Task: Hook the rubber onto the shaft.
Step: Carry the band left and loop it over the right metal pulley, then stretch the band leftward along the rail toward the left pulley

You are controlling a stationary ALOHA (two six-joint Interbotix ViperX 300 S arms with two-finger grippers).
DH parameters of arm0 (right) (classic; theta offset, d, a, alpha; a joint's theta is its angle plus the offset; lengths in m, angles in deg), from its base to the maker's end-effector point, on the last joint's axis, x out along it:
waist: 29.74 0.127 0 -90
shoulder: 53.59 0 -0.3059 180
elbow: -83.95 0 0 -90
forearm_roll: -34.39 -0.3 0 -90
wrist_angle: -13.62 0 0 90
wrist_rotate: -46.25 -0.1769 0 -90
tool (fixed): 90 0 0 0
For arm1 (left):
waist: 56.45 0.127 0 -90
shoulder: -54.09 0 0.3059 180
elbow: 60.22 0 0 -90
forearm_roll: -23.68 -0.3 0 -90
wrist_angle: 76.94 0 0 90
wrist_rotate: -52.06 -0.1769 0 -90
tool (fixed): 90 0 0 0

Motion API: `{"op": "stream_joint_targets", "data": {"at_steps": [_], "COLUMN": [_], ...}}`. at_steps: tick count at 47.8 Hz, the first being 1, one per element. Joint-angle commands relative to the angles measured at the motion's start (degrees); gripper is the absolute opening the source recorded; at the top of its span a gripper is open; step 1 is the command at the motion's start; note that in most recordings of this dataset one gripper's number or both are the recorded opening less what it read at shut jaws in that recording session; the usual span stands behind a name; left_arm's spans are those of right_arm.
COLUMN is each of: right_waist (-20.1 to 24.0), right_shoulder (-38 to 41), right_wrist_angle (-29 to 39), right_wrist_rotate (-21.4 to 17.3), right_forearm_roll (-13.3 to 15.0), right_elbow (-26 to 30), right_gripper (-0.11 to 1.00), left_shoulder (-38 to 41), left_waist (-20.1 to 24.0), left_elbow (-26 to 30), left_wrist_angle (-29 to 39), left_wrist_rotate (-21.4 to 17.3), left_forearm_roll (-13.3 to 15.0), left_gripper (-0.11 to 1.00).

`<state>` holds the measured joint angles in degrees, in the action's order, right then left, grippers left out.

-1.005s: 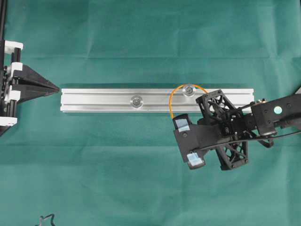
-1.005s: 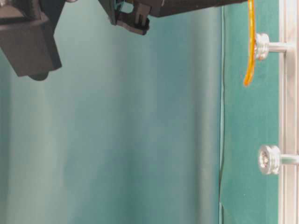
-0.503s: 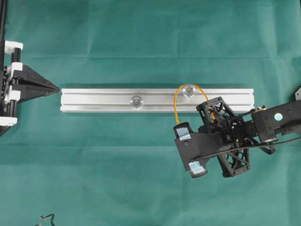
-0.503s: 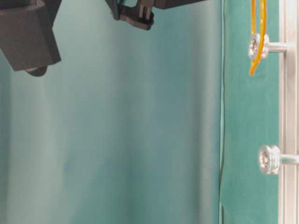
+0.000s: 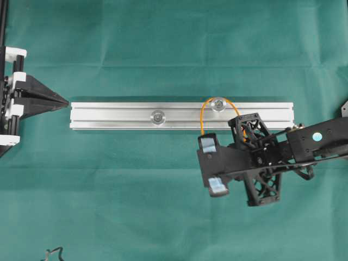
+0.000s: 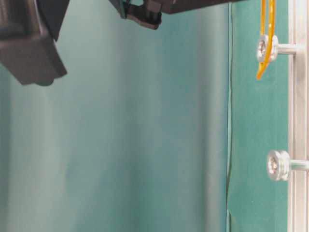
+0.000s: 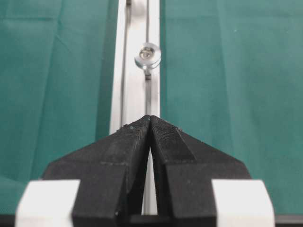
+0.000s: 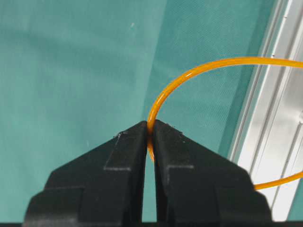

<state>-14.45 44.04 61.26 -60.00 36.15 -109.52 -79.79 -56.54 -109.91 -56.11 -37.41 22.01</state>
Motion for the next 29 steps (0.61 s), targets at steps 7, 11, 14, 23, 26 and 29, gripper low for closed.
{"op": "stream_joint_targets", "data": {"at_steps": [7, 11, 14, 23, 26, 29], "right_waist": [0.26, 0.09, -0.09, -0.79, -1.23, -1.85], "right_shoulder": [1.23, 2.29, 3.16, 5.54, 6.24, 6.94], "right_wrist_angle": [-0.35, -0.53, -0.70, -2.55, -2.99, -3.16], "right_wrist_rotate": [-10.02, -14.06, -17.58, -24.87, -26.89, -29.09], "right_forearm_roll": [-0.18, -0.09, -0.09, 0.00, 0.00, 0.09], "right_elbow": [3.87, 5.01, 6.15, 9.05, 10.02, 10.81], "right_gripper": [0.07, 0.07, 0.07, 0.07, 0.07, 0.07], "left_shoulder": [0.26, 0.18, 0.09, 0.09, 0.00, 0.00], "left_waist": [-0.09, -0.09, -0.09, 0.00, 0.00, -0.09], "left_elbow": [1.76, 1.76, 1.76, 1.76, 1.76, 1.76], "left_wrist_angle": [-0.26, -0.35, -0.26, -0.35, -0.35, -0.35], "left_wrist_rotate": [0.00, 0.00, 0.00, 0.00, 0.00, 0.00], "left_forearm_roll": [-0.09, -0.18, -0.09, -0.09, -0.09, -0.18], "left_gripper": [0.00, 0.00, 0.00, 0.00, 0.00, 0.00]}}
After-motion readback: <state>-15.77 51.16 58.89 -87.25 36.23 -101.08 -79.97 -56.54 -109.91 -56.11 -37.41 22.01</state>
